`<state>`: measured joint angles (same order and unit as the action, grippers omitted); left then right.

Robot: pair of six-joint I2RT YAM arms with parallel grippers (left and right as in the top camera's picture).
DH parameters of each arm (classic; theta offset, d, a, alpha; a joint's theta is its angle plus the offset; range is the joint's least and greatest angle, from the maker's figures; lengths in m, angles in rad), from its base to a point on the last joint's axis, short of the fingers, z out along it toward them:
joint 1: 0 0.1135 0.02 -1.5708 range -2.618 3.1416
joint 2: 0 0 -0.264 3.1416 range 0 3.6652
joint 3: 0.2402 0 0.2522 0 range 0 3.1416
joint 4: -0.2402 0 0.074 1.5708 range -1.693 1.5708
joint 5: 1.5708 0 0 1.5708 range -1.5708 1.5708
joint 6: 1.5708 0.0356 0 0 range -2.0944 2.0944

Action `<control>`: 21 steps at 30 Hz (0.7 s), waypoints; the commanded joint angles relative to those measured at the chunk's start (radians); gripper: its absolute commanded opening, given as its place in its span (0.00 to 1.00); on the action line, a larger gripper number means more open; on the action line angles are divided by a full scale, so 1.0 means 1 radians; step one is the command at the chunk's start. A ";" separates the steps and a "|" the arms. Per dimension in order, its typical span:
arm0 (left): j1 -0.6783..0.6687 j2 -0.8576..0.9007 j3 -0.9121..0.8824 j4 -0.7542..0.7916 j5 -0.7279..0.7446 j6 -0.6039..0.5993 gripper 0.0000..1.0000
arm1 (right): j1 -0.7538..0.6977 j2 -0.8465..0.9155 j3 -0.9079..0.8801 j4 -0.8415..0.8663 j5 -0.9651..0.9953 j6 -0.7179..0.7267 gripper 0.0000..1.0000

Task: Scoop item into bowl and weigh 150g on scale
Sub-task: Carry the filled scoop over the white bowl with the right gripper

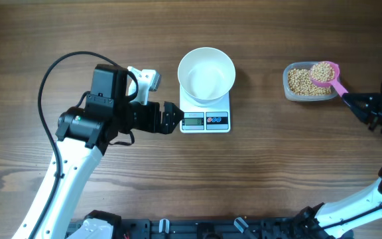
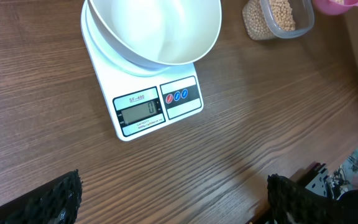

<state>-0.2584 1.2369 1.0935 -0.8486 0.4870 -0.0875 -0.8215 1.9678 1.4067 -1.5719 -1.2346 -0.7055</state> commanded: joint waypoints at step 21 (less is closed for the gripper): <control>0.007 0.000 0.020 0.000 -0.006 0.002 1.00 | 0.603 0.016 0.058 0.104 -0.254 0.133 0.05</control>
<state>-0.2584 1.2369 1.0935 -0.8482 0.4870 -0.0875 -0.2600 1.9759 1.4174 -1.5143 -1.4731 -0.6800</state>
